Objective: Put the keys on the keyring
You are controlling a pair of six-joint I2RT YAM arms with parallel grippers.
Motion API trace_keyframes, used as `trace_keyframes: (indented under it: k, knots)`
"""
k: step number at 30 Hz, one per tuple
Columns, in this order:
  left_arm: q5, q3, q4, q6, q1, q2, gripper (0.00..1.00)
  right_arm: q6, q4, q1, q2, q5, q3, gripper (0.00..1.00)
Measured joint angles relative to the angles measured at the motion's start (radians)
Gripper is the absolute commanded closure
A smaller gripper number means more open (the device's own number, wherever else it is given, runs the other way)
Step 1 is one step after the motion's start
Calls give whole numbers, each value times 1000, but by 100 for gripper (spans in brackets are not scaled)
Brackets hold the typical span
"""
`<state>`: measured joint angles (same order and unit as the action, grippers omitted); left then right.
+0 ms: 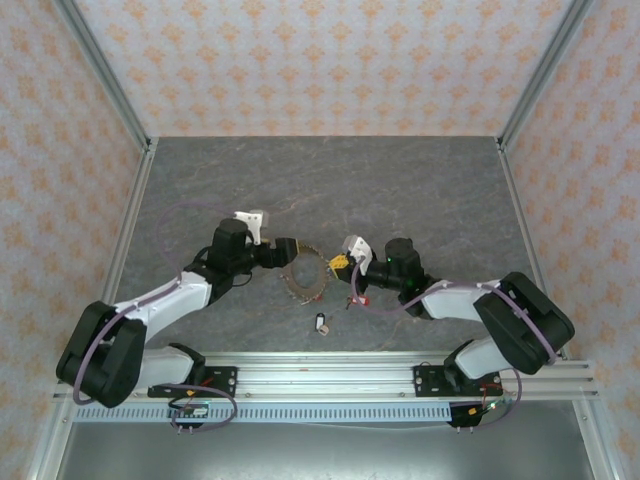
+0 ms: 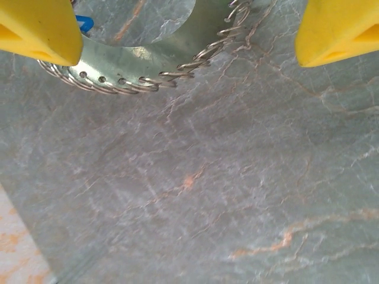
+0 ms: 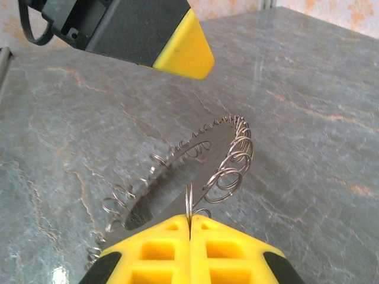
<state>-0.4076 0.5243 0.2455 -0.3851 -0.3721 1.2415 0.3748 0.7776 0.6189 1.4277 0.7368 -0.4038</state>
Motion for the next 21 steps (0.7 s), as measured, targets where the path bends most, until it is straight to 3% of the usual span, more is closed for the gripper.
trace_keyframes:
  k: [5, 12, 19, 21]
  knots:
    - [-52, -36, 86, 100, -10, -68, 11, 11, -23, 0, -17, 43, -23, 100]
    - [-162, -46, 129, 313, -82, -111, 31, 46, -88, 0, -19, 107, -55, 100]
    - [-221, -92, 127, 463, -86, -138, 48, 98, -148, 0, -32, 151, -73, 100]
    - [-222, -111, 126, 490, -86, -135, 48, 109, -157, 0, -33, 159, -73, 100]
